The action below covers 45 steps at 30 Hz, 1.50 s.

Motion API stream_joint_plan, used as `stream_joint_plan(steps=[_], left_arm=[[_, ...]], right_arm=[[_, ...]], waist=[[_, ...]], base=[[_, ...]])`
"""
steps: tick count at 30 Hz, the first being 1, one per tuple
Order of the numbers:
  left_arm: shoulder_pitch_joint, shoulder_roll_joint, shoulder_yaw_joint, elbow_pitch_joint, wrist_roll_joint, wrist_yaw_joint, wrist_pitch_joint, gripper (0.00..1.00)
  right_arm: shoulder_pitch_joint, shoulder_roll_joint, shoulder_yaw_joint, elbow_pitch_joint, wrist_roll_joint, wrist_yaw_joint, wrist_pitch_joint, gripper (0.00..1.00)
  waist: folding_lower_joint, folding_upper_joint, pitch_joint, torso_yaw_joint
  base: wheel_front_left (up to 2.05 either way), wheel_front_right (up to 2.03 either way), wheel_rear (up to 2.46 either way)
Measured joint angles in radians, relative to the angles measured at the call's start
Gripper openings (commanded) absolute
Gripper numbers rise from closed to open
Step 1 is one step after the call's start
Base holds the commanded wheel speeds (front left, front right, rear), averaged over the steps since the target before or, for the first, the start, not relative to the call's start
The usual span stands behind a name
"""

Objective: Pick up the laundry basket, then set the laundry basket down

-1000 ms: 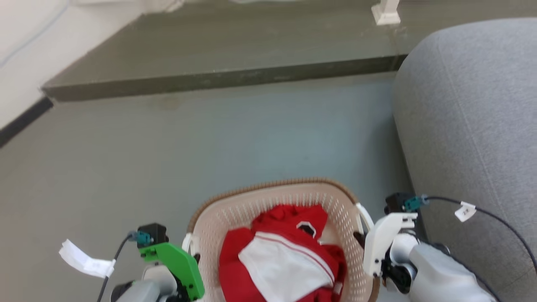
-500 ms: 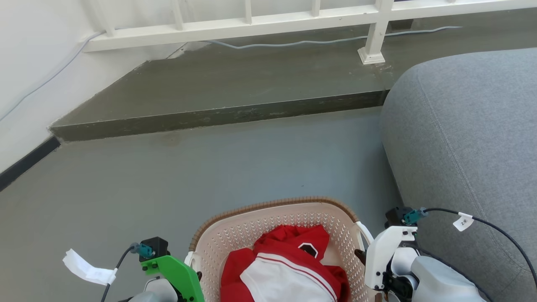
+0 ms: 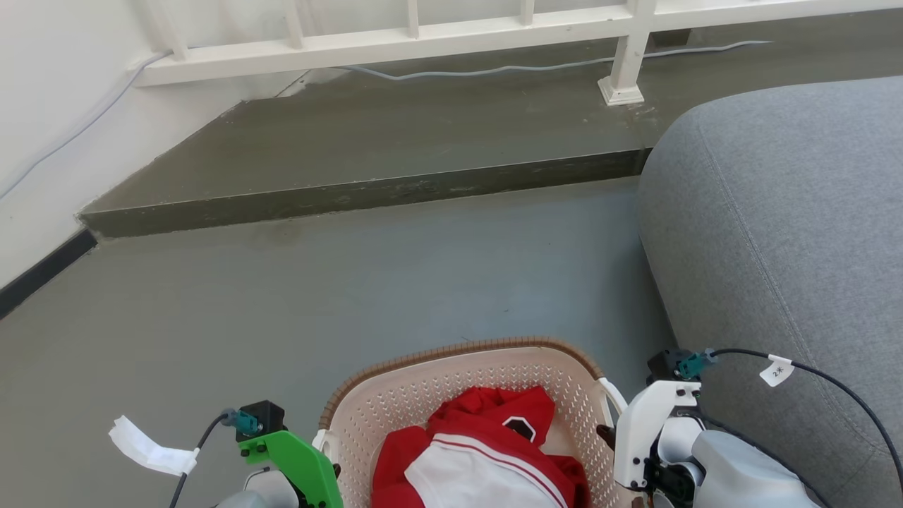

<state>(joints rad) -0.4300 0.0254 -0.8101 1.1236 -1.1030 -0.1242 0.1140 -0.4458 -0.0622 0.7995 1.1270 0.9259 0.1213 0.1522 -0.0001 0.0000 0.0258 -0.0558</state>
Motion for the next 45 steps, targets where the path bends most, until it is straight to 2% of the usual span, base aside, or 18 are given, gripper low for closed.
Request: stream_joint_plan(steps=[29, 45], left_arm=[[-0.006, 0.002, -0.008, 0.007, -0.019, 0.0, 0.002, 0.0], [-0.129, 0.009, -0.012, -0.012, -0.01, 0.0, -0.071, 0.0]], right_arm=[[-0.019, -0.001, 0.039, 0.0, 0.036, -0.001, 0.007, 0.0], [-0.124, -0.025, 0.039, -0.023, 0.042, -0.001, -0.057, 0.0]], waist=[[0.0001, 0.0, 0.018, -0.006], [0.0001, 0.0, 0.161, -0.009]], base=[[0.0, 0.0, 0.0], [0.0, 0.0, 0.0]])
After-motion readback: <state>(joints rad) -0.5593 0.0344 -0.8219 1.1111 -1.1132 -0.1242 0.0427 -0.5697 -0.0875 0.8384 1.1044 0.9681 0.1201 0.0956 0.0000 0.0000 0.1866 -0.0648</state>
